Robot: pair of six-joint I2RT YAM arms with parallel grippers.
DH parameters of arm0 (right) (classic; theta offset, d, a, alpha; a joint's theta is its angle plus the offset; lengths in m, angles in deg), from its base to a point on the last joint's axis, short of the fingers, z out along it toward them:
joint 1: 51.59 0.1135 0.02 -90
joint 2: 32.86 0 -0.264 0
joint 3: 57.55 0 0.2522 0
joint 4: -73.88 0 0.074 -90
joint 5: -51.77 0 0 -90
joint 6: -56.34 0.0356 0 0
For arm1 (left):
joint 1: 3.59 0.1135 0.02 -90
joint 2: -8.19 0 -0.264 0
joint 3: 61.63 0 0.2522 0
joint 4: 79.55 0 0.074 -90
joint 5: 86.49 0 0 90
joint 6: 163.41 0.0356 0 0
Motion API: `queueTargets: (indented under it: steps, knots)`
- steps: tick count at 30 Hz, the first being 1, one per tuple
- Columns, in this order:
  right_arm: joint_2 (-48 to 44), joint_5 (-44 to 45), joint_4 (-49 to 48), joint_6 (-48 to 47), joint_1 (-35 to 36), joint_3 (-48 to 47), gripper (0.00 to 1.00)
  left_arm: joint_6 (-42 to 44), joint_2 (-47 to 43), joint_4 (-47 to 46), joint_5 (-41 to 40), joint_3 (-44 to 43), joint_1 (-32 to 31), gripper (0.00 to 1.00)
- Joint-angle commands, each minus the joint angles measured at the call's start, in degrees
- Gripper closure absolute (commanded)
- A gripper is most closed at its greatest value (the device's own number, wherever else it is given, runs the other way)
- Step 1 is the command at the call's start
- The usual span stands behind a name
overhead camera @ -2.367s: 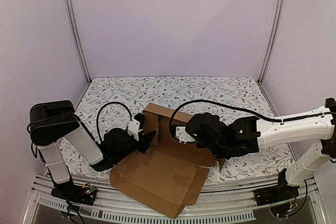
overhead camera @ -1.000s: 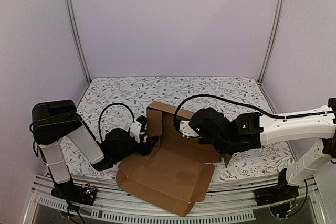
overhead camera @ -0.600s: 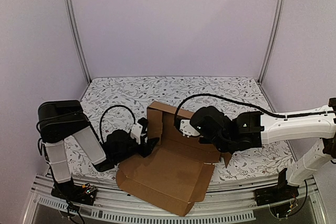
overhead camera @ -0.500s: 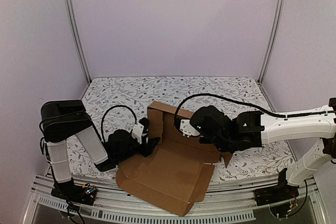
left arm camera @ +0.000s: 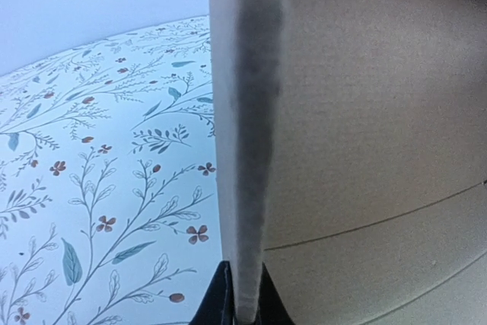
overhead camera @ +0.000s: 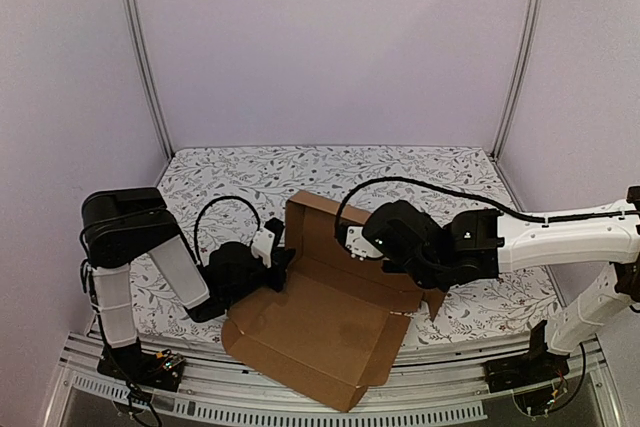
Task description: Fold the paper box
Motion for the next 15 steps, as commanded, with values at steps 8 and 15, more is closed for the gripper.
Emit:
queueTargets:
  steps: [8, 15]
  knots:
    - [0.1, -6.0, 0.4, 2.1, 0.4, -1.0, 1.0, 0.8, -2.6, -0.3, 3.9, -1.8, -0.6, 1.0]
    - [0.2, -6.6, -0.1, 2.8, 0.3, -1.0, 1.0, 1.6, -4.1, 1.8, 2.6, -2.8, -0.6, 0.72]
